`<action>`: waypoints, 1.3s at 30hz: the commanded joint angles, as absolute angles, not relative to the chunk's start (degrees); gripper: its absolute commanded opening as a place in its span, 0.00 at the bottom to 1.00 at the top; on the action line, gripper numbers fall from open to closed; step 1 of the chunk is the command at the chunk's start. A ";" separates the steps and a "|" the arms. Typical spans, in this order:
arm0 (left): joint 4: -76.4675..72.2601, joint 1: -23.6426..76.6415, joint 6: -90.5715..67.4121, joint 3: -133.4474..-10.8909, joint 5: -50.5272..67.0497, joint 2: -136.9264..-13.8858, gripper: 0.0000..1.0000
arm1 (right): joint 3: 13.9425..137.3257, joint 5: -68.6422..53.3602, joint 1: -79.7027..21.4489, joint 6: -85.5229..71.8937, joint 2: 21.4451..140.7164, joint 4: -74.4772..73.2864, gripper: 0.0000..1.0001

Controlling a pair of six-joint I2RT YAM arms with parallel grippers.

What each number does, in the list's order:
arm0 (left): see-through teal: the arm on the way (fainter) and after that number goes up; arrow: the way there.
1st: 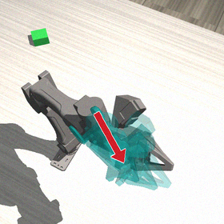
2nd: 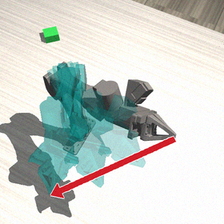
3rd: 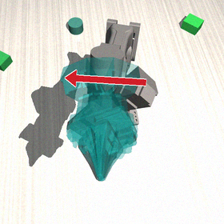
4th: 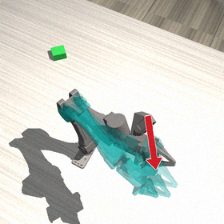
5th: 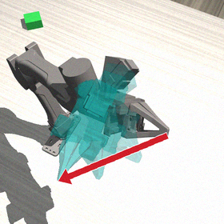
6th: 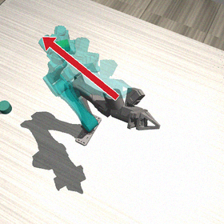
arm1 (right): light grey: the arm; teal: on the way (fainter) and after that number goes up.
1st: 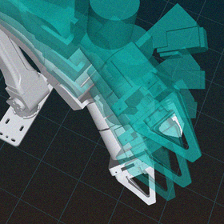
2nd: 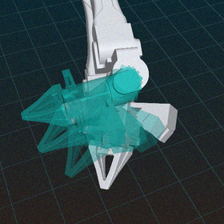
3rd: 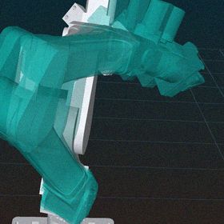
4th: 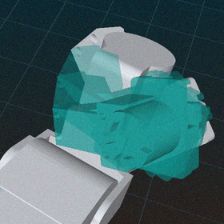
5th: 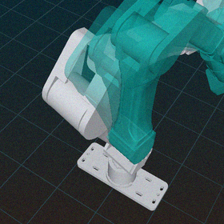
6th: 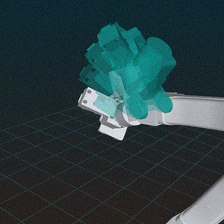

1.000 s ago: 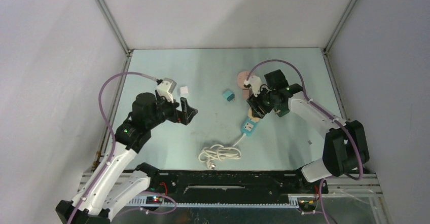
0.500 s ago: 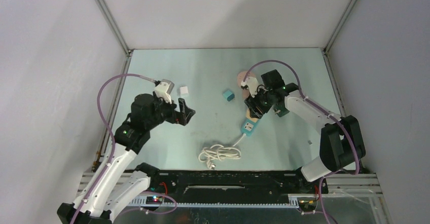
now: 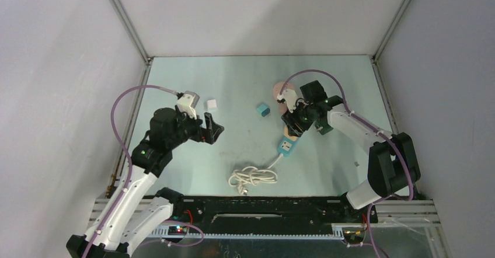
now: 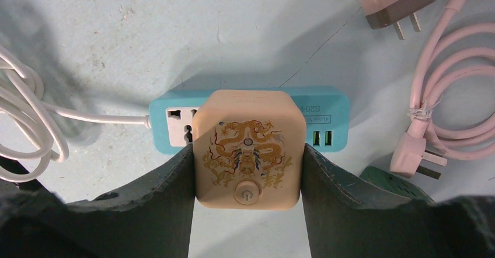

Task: Insert the plug
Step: Insert the plug into the socket.

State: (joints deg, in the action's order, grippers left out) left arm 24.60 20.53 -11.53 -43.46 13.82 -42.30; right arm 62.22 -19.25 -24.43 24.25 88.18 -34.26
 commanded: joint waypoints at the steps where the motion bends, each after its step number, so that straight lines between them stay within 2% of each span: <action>1: 22.92 20.04 -11.07 -42.34 15.22 -41.44 1.00 | 63.67 -19.84 -24.85 24.78 87.29 -33.79 0.00; 31: 22.54 20.05 -11.51 -41.94 16.16 -40.07 1.00 | 62.68 -14.82 -27.43 25.62 92.25 -36.31 0.00; 39: 22.37 20.04 -11.52 -41.99 16.51 -40.01 1.00 | 56.24 -15.04 -27.48 22.24 88.97 -30.80 0.00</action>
